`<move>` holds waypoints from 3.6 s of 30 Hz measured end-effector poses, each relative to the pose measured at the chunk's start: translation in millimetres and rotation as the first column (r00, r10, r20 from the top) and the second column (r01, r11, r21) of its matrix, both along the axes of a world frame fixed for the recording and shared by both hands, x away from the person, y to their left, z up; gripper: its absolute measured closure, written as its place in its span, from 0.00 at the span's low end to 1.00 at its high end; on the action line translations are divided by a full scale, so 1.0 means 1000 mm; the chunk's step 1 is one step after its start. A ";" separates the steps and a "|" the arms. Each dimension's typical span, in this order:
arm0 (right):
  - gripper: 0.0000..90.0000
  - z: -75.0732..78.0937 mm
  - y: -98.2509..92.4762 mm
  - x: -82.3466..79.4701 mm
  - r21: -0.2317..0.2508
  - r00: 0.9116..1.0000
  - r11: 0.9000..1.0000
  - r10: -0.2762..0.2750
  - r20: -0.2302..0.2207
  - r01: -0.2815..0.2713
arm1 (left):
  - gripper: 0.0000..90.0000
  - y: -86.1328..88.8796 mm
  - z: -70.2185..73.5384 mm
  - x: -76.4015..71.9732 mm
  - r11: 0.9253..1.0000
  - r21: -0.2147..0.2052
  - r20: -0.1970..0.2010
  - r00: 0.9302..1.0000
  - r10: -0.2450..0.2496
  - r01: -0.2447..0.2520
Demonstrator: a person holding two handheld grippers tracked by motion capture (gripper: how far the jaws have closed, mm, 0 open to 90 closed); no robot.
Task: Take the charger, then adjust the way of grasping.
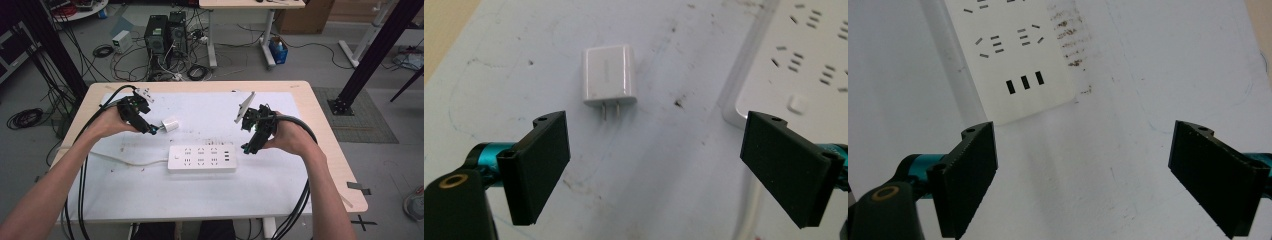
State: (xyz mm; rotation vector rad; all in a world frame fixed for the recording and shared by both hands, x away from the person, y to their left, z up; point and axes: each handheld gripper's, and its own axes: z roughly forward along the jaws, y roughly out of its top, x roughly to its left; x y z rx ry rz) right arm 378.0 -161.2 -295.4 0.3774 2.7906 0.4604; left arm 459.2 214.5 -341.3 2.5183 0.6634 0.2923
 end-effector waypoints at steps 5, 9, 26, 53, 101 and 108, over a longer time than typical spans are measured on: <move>0.13 -0.001 -0.001 -0.004 0.012 1.000 1.000 -0.014 0.005 0.014 | 0.19 -0.006 -0.022 0.016 0.998 -0.033 0.019 0.998 0.053 -0.052; 0.13 -0.003 -0.001 -0.008 0.014 1.000 1.000 -0.019 0.006 0.019 | 0.19 -0.013 -0.039 0.026 0.996 -0.042 0.021 0.996 0.085 -0.084; 0.13 -0.008 0.001 -0.012 0.012 0.999 0.999 -0.039 0.008 0.039 | 0.22 -0.019 -0.071 0.043 0.991 -0.037 -0.011 0.991 0.130 -0.131; 0.13 -0.011 -0.002 -0.011 0.009 0.999 0.999 -0.052 0.013 0.052 | 0.45 -0.027 -0.081 0.044 0.996 -0.009 -0.005 0.996 0.092 -0.092; 0.13 0.013 0.014 -0.006 0.355 0.969 0.908 -0.167 -0.182 0.223 | 0.47 -0.043 0.022 -0.099 0.968 -0.120 0.477 0.868 -0.138 0.219; 0.13 0.017 0.026 -0.001 0.543 0.940 0.793 -0.108 -0.323 0.278 | 0.47 -0.058 0.023 -0.127 0.952 -0.067 0.613 0.765 -0.197 0.299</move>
